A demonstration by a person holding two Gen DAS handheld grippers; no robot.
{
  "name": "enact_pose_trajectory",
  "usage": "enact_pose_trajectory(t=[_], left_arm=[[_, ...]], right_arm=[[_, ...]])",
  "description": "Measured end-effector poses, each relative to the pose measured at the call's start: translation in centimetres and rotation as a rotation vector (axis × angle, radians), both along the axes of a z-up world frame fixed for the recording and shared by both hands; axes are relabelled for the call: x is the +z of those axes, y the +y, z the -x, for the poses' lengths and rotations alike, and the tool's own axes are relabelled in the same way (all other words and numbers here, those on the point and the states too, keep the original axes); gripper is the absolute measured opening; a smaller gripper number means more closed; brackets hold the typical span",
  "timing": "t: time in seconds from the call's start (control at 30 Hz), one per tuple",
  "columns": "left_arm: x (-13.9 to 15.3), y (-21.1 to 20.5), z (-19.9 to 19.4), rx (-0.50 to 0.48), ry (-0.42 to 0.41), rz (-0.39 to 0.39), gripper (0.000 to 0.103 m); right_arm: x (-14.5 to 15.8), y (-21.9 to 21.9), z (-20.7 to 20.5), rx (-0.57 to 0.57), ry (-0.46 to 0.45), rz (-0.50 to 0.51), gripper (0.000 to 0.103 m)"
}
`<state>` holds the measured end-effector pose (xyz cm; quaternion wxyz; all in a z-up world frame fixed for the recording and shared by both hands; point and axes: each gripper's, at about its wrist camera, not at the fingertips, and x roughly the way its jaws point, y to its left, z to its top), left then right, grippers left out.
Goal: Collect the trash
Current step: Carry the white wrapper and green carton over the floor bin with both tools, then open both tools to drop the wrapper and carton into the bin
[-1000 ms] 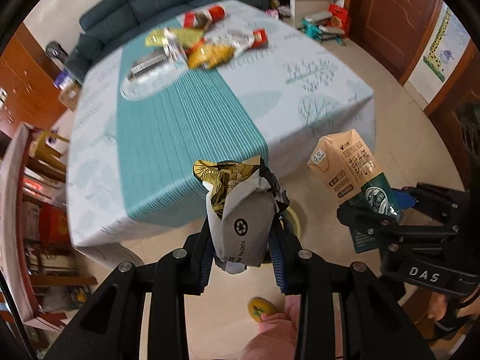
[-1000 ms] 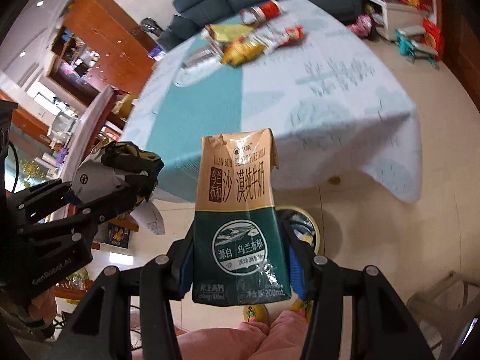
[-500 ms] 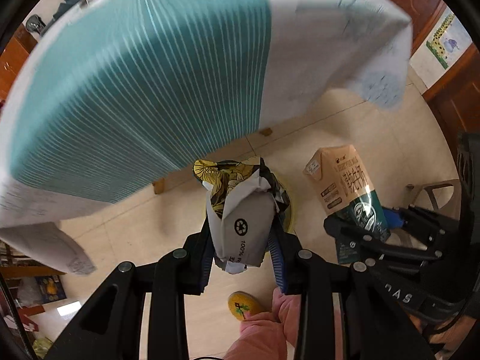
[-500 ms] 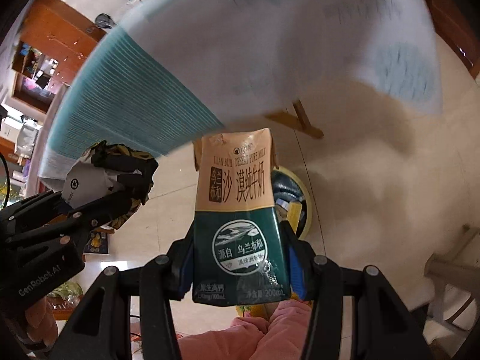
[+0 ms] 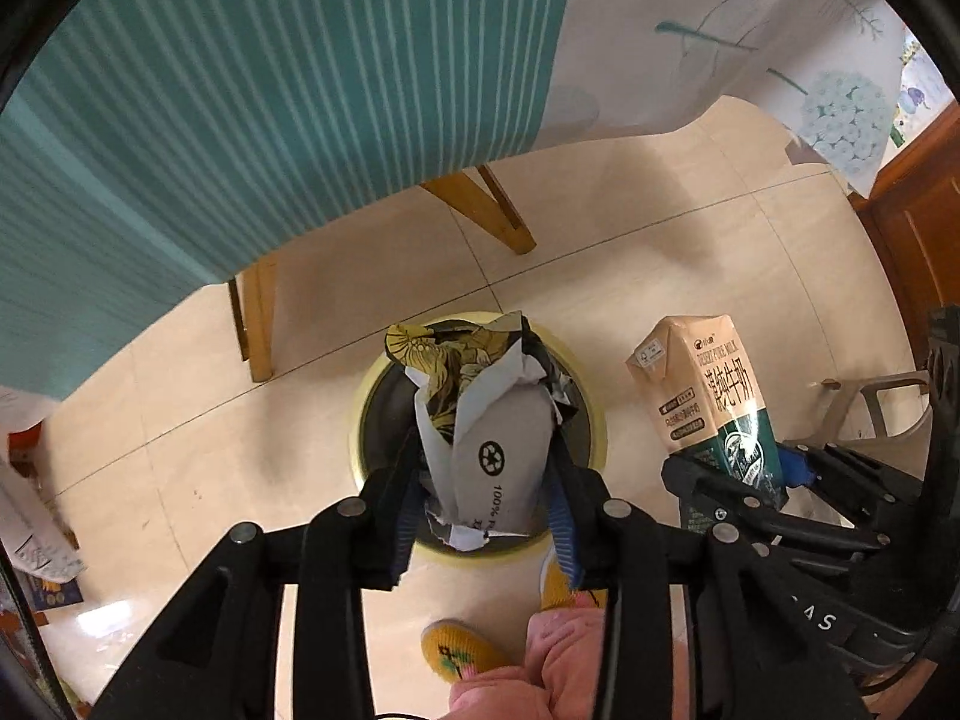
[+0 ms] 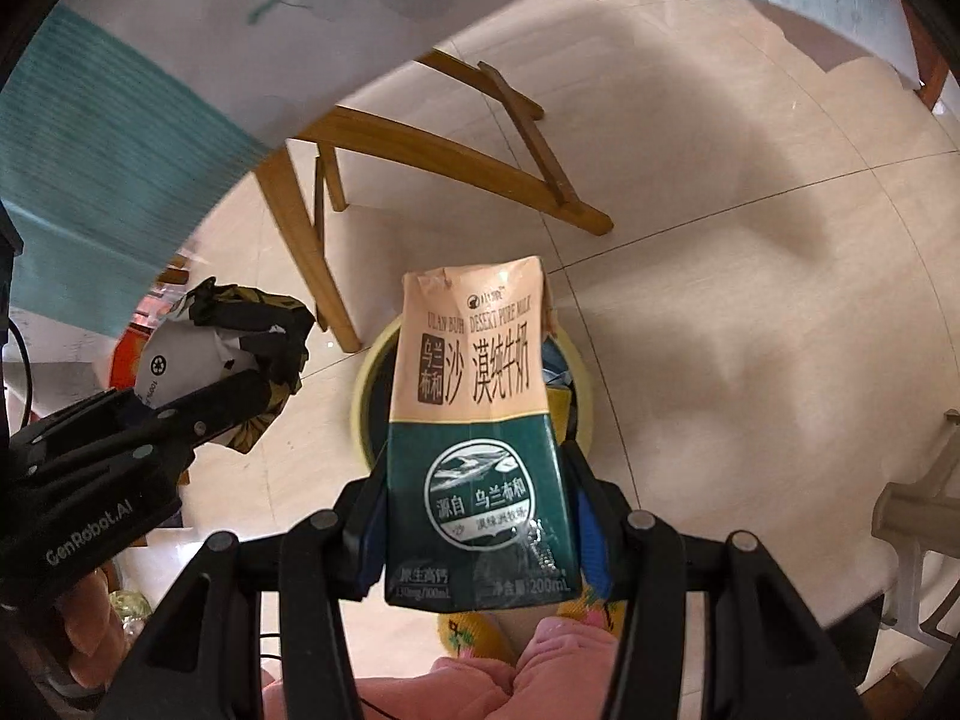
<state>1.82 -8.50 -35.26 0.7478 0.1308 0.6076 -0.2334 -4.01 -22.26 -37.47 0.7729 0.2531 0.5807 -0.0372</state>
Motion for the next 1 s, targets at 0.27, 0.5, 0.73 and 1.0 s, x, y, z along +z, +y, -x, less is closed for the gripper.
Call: enact_pose_trajectory(t=[0.27,0.5,0.73,1.0], left_arm=[[-1.6,0.8,-1.7,0.055,-0.006,0.048,0.079],[-2.0,3.4,-2.6,0.118,-0.021,0.036,0.081],[-1.6,6.0,-3.1,0.185,-0.057,0.019,0.082],[-0.9,6.9,-3.0,0.203,-0.068,-0.002,0.082]], right_arm=[[-1.0,-0.3,-0.2,-0.009,-0.001,0.006,0.051],[-2.1,0.3,-1.2,0.011,-0.012,0.01,0.051],[-2.2,2.2,-3.3,0.067,-0.036,0.037,0.051],[-2.2,3.4,-5.5,0.079,-0.042,0.019,0.065]])
